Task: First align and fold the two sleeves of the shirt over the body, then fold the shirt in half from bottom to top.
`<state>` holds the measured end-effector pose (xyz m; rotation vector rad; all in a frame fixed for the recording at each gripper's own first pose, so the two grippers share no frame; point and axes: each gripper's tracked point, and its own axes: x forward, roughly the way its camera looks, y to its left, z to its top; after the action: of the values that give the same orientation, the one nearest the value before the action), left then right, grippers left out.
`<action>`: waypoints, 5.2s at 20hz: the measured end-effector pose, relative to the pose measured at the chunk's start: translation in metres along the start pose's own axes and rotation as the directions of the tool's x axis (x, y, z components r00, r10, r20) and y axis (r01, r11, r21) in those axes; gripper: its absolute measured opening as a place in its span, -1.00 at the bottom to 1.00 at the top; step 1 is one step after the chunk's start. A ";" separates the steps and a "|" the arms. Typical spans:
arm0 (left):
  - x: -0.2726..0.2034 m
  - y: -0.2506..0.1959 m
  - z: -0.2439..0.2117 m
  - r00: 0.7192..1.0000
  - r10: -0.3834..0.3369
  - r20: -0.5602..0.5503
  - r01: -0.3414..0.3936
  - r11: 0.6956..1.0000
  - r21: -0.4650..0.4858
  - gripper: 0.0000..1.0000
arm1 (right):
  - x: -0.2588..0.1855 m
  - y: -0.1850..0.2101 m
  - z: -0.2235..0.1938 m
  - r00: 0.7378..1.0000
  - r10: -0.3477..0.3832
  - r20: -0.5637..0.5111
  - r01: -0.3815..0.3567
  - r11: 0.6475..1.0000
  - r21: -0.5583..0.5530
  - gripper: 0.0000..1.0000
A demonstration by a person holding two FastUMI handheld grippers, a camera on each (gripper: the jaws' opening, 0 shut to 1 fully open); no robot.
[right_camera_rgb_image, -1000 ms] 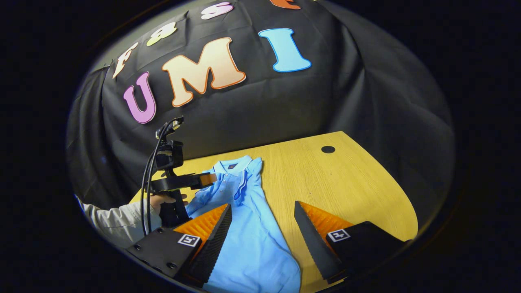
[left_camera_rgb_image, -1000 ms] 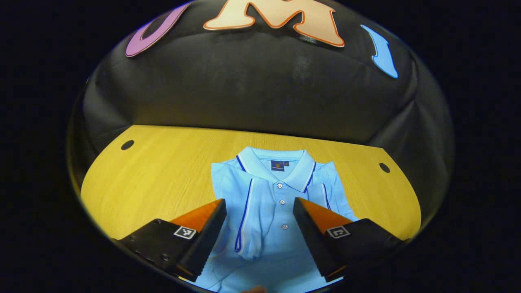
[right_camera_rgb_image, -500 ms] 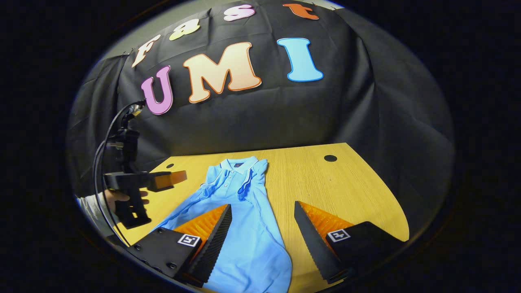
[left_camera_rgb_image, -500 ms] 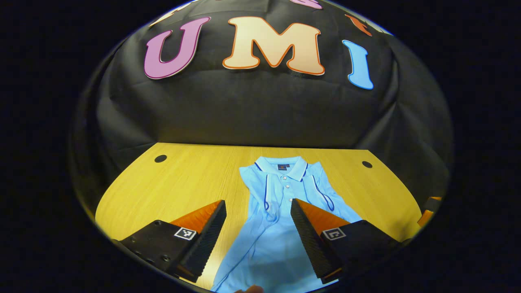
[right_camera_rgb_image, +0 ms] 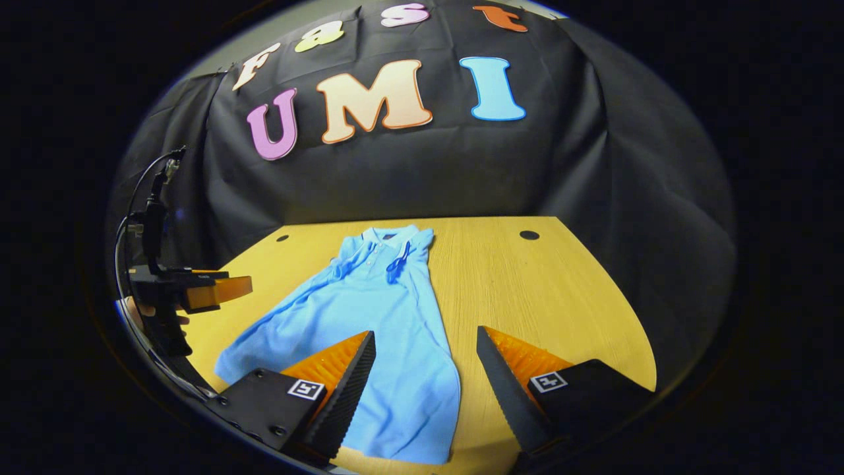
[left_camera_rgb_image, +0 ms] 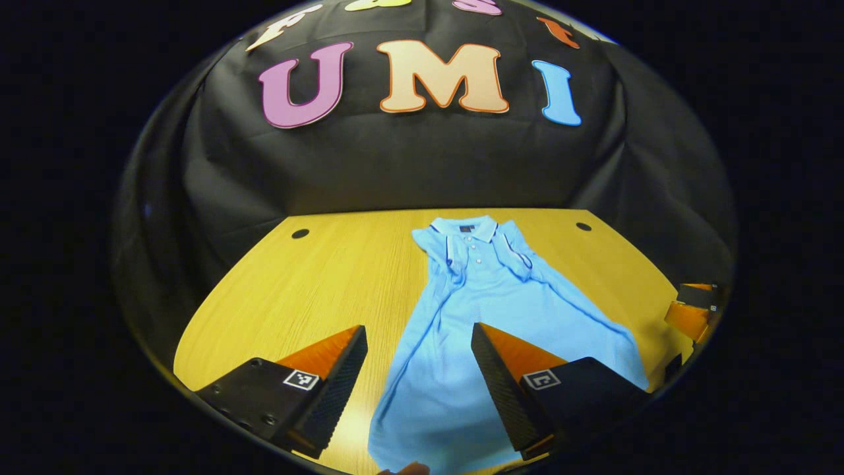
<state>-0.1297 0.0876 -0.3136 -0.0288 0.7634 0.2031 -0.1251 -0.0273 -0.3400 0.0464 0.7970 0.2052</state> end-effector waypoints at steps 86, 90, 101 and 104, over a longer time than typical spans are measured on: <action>0.243 0.010 0.179 0.980 -0.177 0.089 0.189 0.971 -0.146 -1.00 | 0.292 0.034 0.183 0.990 -0.051 0.128 0.019 0.971 0.240 -0.96; 0.287 0.017 0.177 0.980 -0.178 0.083 0.187 0.977 -0.107 -1.00 | 0.334 0.026 0.168 0.993 -0.095 0.072 0.075 0.969 0.236 -0.96; 0.235 0.036 0.224 0.953 -0.083 0.290 0.097 0.995 -0.033 0.87 | 0.266 0.020 0.215 0.940 -0.251 0.229 0.243 0.968 0.063 1.00; 0.183 0.034 0.237 0.934 -0.043 0.355 0.053 0.998 -0.017 0.92 | 0.212 0.038 0.237 0.924 -0.201 0.325 0.198 0.979 0.042 1.00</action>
<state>0.1545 0.1760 -0.2668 -0.0342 0.3985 0.1655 0.1821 0.0606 -0.3190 0.0067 0.4655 -0.0018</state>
